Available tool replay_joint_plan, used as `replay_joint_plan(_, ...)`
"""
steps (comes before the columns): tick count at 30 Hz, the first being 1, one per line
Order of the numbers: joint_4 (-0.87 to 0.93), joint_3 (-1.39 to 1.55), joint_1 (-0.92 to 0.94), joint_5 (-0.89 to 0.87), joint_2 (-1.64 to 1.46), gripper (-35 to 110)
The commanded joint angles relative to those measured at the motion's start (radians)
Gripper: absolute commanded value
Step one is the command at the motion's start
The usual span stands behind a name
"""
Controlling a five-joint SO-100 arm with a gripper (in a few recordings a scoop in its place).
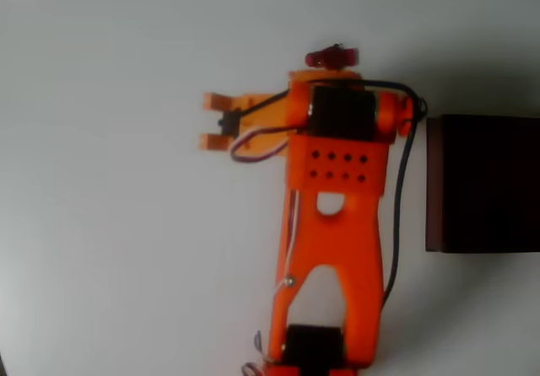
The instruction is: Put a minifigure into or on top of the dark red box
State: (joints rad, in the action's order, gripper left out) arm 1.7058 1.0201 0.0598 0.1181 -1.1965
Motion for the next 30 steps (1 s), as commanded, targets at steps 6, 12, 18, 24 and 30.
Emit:
replay_joint_plan(6,0.080,-0.417,0.041,0.063,0.250,18)
replay_joint_plan(12,0.092,-0.612,0.057,0.086,0.399,18)
replay_joint_plan(18,0.094,-0.721,0.081,0.103,0.488,18)
replay_joint_plan(24,0.095,-0.833,0.080,0.107,0.560,18)
replay_joint_plan(30,0.095,-0.937,0.072,0.121,0.630,18)
